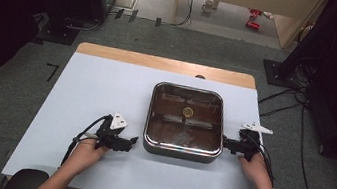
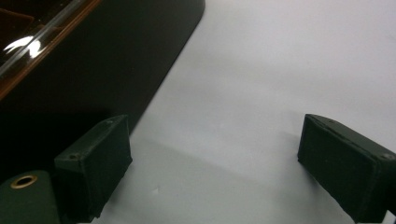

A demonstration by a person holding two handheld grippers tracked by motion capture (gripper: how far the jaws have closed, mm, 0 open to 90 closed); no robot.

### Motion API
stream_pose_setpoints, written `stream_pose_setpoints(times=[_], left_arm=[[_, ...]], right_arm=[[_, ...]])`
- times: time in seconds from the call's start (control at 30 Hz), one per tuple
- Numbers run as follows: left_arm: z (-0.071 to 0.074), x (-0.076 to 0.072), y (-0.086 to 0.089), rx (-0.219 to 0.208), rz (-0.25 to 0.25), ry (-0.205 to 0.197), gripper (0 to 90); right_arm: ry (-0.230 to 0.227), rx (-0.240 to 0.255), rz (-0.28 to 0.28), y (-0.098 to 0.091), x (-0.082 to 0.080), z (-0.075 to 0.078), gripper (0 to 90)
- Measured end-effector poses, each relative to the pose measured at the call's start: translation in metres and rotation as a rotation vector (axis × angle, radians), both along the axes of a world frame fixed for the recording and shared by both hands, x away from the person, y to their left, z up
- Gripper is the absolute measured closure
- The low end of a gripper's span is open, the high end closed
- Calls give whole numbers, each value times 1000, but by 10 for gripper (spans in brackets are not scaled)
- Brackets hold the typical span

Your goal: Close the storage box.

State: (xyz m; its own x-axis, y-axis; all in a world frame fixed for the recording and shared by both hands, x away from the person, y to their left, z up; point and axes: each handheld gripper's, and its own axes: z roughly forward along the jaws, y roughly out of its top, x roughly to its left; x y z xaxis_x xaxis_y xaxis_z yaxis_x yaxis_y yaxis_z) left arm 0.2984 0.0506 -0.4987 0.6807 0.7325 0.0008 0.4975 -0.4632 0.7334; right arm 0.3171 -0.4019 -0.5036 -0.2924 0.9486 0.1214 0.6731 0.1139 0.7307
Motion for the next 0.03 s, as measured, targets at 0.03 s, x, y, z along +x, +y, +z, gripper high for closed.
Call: stream_pose_setpoints(times=[0.03], left_arm=[[0, 0, 0, 0, 0, 0, 200]], right_arm=[[0, 0, 0, 0, 0, 0, 91]])
